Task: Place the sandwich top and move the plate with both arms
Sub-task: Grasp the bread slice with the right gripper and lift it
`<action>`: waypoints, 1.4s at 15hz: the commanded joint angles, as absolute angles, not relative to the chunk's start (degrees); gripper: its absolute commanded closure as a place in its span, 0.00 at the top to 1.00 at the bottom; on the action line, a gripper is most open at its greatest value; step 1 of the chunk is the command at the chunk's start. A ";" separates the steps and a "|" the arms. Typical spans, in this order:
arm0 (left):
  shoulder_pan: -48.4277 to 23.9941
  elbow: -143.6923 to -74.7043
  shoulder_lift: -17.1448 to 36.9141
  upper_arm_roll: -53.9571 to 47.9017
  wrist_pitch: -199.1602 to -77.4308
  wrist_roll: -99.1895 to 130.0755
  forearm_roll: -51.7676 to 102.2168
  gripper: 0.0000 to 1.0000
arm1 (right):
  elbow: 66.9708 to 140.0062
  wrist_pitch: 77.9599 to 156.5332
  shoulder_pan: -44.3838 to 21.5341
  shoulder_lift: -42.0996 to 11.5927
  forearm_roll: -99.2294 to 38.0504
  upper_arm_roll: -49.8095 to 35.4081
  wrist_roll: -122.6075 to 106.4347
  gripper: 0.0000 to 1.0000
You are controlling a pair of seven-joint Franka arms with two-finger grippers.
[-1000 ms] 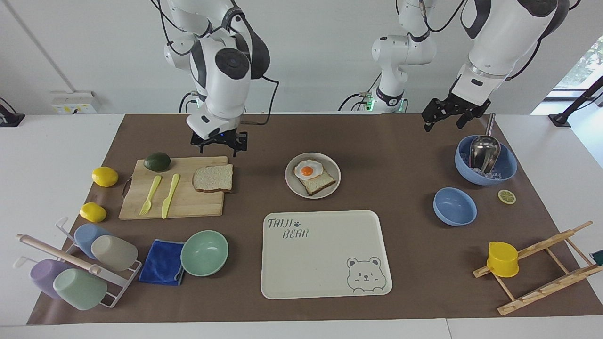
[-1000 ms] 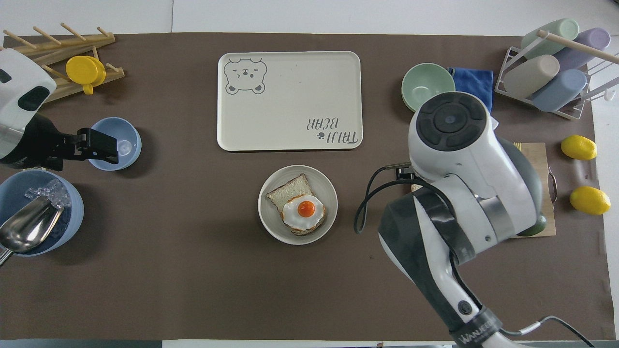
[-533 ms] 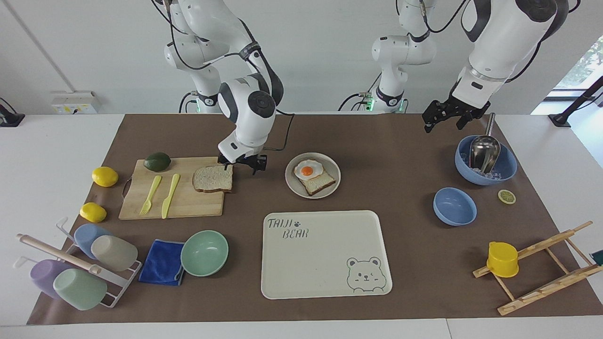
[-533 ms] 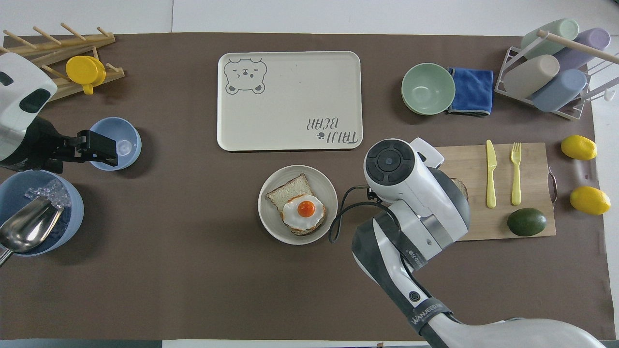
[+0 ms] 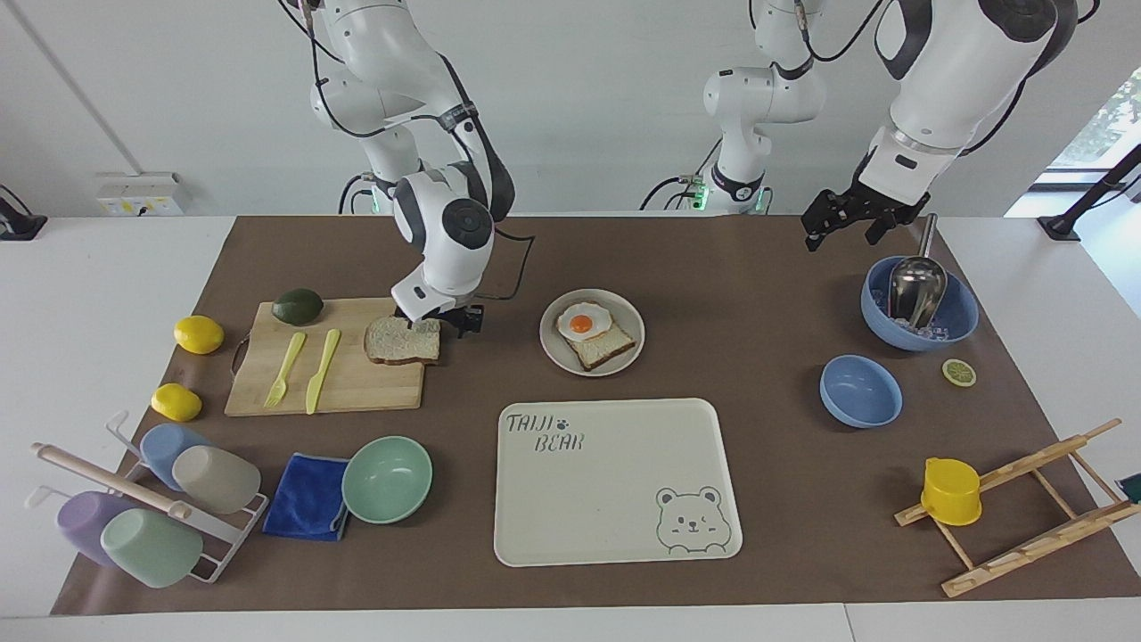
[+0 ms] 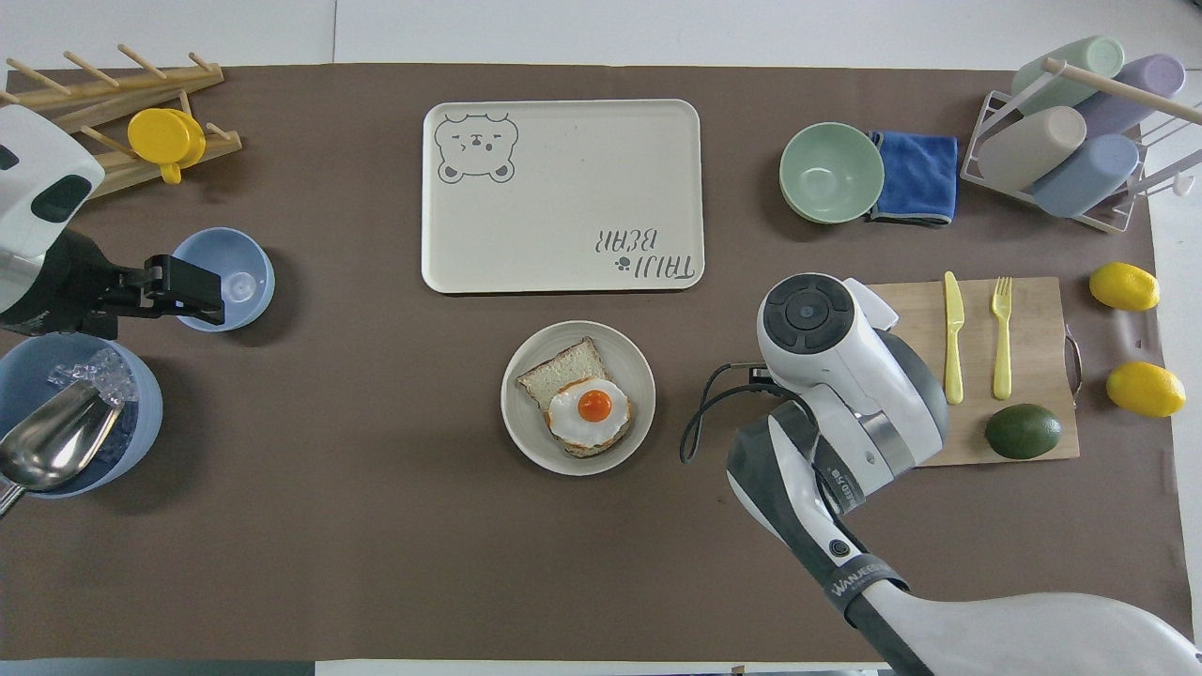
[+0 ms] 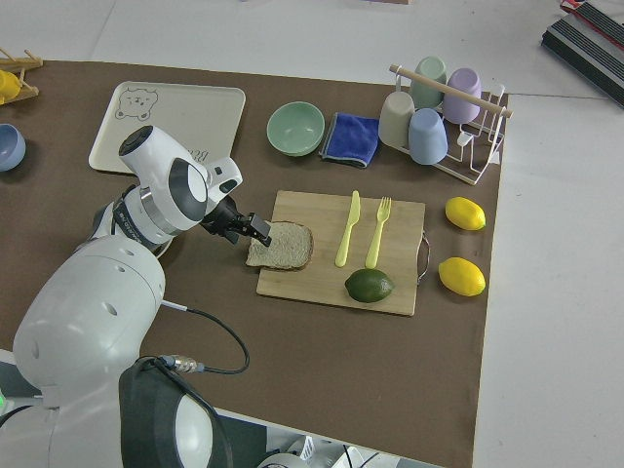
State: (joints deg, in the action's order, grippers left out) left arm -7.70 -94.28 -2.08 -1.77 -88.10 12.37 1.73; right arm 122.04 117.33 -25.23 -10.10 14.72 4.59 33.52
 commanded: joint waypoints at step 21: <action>-7.38 -96.68 -3.87 -1.58 -91.05 12.13 2.46 1.00 | 123.32 119.98 -23.64 -8.53 15.03 4.22 27.52 0.00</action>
State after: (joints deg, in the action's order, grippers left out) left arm -7.70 -94.35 -2.12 -1.64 -89.23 12.38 1.73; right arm 123.73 120.89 -24.53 -9.27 14.71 4.21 30.73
